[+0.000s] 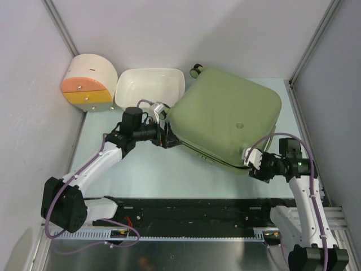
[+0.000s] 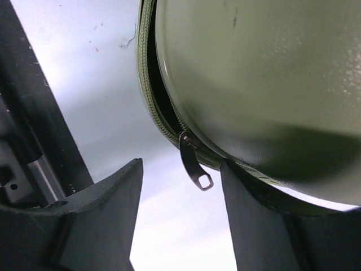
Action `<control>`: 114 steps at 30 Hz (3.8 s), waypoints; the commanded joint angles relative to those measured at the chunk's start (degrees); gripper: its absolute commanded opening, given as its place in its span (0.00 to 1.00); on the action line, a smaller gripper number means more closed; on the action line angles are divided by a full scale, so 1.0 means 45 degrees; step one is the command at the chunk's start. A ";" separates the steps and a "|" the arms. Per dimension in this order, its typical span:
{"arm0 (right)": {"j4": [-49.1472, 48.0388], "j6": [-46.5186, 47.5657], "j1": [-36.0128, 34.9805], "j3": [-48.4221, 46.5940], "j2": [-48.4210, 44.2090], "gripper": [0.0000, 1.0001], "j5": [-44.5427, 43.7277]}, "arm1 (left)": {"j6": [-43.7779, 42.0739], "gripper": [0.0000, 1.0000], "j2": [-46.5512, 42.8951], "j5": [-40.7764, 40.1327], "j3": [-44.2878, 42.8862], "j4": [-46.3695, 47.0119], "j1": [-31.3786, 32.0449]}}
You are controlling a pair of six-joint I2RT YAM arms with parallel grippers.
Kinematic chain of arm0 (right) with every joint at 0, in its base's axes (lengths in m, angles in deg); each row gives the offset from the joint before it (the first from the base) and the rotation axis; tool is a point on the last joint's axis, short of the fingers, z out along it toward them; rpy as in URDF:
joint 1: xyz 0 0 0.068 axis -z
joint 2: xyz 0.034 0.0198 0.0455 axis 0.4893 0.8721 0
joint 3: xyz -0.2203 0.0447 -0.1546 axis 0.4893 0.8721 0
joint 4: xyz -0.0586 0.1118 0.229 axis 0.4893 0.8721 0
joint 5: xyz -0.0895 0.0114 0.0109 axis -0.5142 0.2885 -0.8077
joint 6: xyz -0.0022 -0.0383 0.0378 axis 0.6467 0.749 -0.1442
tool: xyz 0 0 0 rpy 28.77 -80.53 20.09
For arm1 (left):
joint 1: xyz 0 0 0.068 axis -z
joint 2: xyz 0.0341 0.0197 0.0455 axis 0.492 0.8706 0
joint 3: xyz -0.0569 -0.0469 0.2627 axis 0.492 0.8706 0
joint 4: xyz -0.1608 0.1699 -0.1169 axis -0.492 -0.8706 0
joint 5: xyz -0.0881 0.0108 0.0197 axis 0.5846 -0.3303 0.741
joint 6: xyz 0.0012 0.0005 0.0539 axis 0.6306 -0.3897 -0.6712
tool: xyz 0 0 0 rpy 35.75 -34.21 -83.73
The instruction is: Open, take out, and arrange the luggage
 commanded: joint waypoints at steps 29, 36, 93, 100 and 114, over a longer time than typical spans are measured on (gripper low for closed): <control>-0.1777 -0.3348 -0.0717 0.1099 -0.0623 0.16 -0.0980 | 0.0423 0.91 0.0115 -0.0154 0.0544 0.0610 -0.0561; -0.2833 -0.4695 -0.0834 0.1470 -0.0700 0.13 -0.0745 | 0.0423 0.91 0.0193 -0.0134 0.0583 0.0630 -0.0658; -0.2227 -0.2645 0.3345 -0.0346 0.1546 0.00 0.2400 | 1.1966 0.79 0.4490 -0.3181 -0.2562 0.4302 -0.1439; -0.3008 -0.3095 0.4086 -0.0346 0.1624 0.00 0.2263 | 1.1595 0.15 0.4373 -0.2596 -0.1742 0.4438 -0.2200; -0.8006 -0.3485 0.6665 -0.2180 0.5605 0.00 0.2985 | 0.8336 0.00 0.4684 -0.1364 -0.1602 0.3169 -0.3958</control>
